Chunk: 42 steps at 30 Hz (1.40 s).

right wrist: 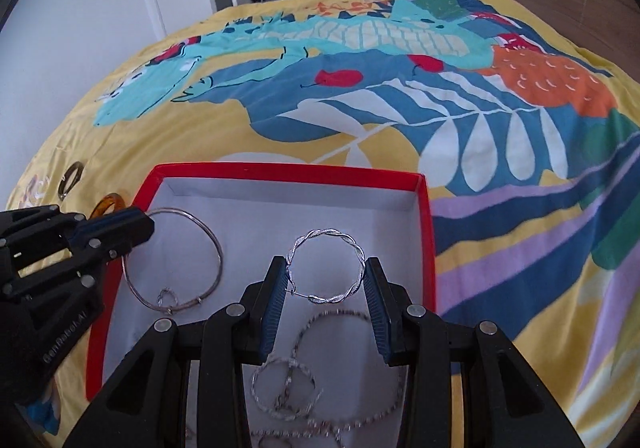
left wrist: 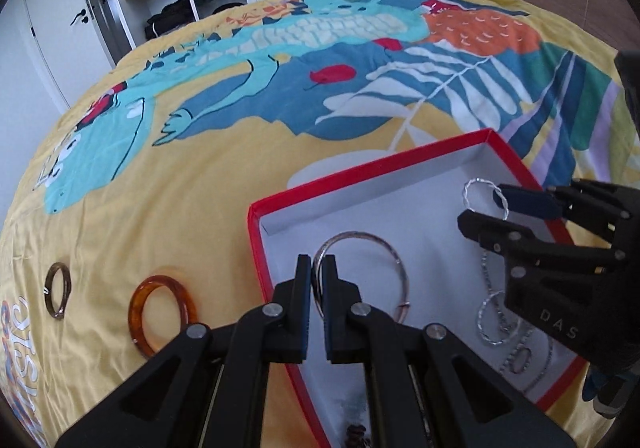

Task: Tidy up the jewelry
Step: 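Carry the hoop and twisted ring over the red box and open both tools, then withdraw both tools from the box toward the two bangles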

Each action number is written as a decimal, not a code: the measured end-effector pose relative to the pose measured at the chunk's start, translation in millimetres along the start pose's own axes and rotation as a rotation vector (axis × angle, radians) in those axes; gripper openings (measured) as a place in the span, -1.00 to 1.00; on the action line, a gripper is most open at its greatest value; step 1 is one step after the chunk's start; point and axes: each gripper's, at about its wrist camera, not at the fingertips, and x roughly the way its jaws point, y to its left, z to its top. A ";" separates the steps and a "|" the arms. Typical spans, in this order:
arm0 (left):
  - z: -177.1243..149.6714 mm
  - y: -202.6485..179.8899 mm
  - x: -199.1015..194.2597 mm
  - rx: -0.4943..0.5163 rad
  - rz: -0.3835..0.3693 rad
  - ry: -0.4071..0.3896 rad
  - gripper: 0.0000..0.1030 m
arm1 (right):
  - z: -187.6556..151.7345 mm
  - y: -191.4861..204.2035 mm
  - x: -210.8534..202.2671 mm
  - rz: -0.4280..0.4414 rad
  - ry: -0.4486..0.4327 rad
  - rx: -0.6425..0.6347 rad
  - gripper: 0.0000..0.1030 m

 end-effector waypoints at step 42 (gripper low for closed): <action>-37.9 59.7 -207.8 -0.136 0.087 -0.163 -0.30 | -38.1 51.4 -184.2 -0.039 -0.103 0.102 0.06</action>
